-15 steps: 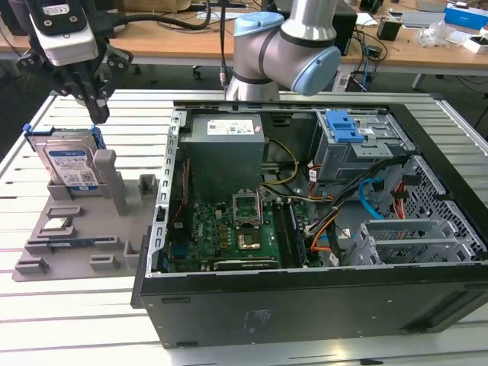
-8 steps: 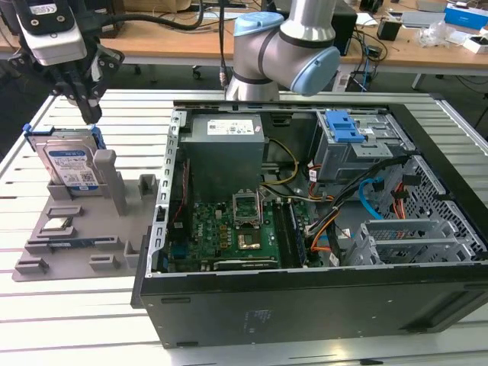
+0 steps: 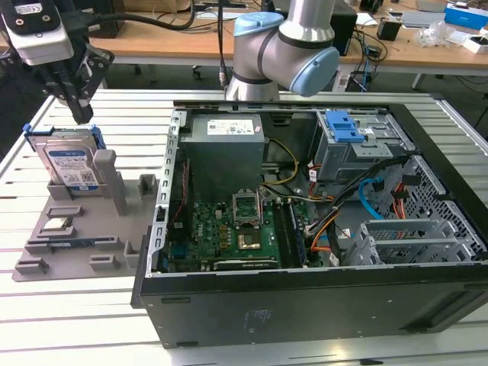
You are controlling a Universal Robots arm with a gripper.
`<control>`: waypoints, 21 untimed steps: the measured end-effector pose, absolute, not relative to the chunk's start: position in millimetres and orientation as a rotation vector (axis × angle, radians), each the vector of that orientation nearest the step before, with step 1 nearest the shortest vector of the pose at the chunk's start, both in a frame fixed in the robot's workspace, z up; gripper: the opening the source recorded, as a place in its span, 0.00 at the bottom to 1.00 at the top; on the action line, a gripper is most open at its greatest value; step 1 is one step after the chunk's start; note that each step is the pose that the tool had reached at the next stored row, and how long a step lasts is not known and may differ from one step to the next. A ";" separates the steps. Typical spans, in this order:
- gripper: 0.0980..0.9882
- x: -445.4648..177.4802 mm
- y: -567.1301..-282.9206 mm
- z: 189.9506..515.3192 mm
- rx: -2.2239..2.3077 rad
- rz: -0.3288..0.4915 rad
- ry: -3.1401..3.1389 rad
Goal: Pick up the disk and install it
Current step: 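Reach for the disk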
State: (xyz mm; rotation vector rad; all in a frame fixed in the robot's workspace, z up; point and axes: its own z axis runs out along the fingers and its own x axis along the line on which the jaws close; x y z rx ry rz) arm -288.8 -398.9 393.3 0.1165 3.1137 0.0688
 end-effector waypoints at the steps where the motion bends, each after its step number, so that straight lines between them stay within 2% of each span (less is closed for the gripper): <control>1: 0.01 -290.7 -398.9 393.3 0.116 0.069 3.114; 21: 0.01 -323.8 -398.8 393.3 0.117 0.069 3.114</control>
